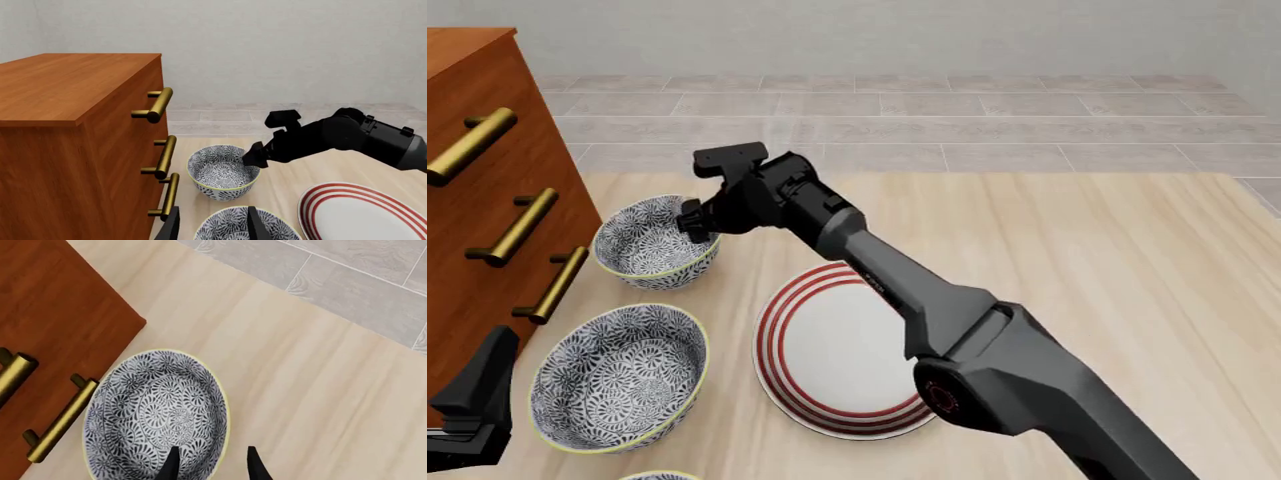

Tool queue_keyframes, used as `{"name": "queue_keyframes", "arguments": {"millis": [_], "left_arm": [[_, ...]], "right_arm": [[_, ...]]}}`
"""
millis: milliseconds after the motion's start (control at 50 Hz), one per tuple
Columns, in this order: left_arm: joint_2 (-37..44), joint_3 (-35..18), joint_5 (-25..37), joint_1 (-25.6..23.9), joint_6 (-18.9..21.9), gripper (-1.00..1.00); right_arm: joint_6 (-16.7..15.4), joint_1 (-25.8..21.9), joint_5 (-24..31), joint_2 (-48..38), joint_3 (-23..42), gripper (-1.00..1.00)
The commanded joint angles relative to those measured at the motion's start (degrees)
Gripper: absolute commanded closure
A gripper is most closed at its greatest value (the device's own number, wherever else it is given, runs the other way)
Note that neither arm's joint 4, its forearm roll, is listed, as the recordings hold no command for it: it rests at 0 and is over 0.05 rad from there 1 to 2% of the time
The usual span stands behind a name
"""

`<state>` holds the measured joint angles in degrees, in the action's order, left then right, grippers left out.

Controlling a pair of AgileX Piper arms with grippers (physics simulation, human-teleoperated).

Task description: Pick up the bowl and put it in the front on the plate.

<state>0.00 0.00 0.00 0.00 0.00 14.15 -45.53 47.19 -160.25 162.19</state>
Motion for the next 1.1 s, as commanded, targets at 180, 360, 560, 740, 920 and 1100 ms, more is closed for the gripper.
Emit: {"name": "queue_keyframes", "arguments": {"millis": [180, 360, 560, 740, 920, 1100], "left_arm": [[0.0, 0.0, 0.0, 0.0, 0.0, -1.0], [0.0, 0.0, 0.0, 0.0, 0.0, -1.0], [0.0, 0.0, 0.0, 0.0, 0.0, -1.0], [0.0, 0.0, 0.0, 0.0, 0.0, -1.0], [0.0, 0.0, 0.0, 0.0, 0.0, -1.0], [0.0, 0.0, 0.0, 0.0, 0.0, -1.0]], "right_arm": [[0.4, 0.2, -0.9, -2.3, 0.0, -1.0], [-0.1, -0.8, -1.0, -3.2, 0.0, -1.0], [0.0, -0.7, -0.8, -4.6, 0.0, -1.0], [-0.6, 0.1, -0.9, -4.5, 0.0, 1.0], [-1.3, 1.0, -0.4, -4.2, 0.0, 1.0], [-1.4, 1.4, 0.4, -3.0, 0.0, 1.0]]}}
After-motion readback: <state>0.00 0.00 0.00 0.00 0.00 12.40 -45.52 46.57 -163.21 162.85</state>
